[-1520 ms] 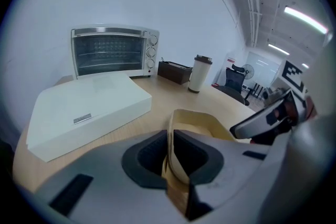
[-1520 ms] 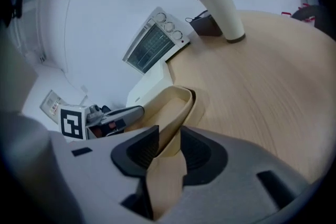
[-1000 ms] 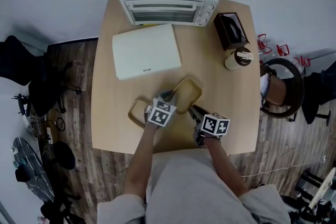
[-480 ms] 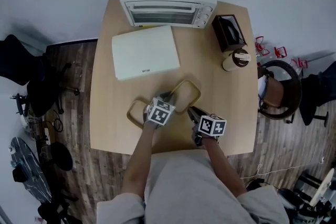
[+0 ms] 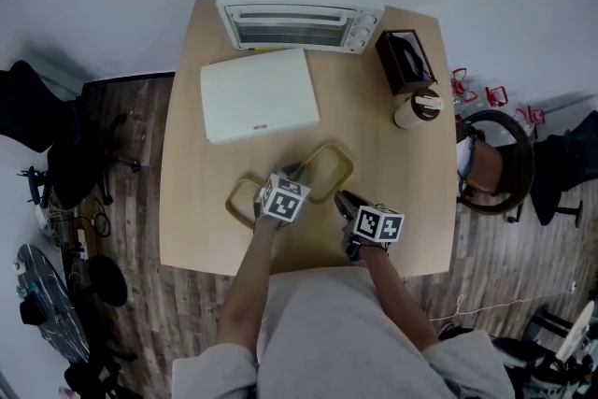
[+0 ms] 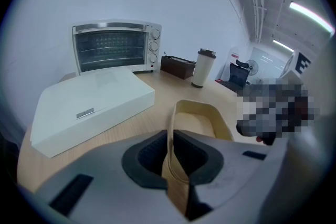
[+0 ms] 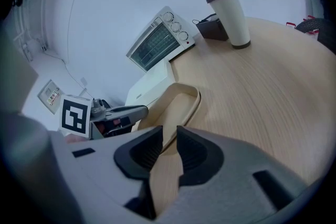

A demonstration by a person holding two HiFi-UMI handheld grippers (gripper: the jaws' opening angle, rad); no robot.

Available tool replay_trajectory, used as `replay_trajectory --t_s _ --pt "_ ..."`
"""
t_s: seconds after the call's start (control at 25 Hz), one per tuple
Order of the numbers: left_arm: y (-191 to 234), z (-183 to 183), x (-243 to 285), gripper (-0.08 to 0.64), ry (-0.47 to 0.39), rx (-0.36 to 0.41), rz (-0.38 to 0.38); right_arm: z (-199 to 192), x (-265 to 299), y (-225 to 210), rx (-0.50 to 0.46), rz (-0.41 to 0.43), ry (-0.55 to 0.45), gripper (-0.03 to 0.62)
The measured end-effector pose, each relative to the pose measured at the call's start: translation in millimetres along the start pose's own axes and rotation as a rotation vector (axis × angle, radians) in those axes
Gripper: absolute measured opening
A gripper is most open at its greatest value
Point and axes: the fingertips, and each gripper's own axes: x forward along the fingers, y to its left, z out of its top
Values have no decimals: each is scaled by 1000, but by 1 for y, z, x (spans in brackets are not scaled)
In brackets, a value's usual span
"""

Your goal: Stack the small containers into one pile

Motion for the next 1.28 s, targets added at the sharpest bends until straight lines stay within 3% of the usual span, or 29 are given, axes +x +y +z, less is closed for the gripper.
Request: replay_trajectory --t_s 0.2,0.32,0.64,0.96,1.28 --pt "4 5 -15 32 -41 -21 30 2 -4 7 -30 19 -8 83" --pt "8 6 -33 32 -87 -70 72 3 -5 15 -71 35 5 83" --pt "9 -33 -118 32 -206 -331 246 -4 4 65 -288 157 68 83" --pt "18 -108 -181 32 -221 -541 478 -45 27 118 -527 271 190 83" --pt "7 -165 -197 34 -248 -758 563 -79 58 132 -659 259 286 91"
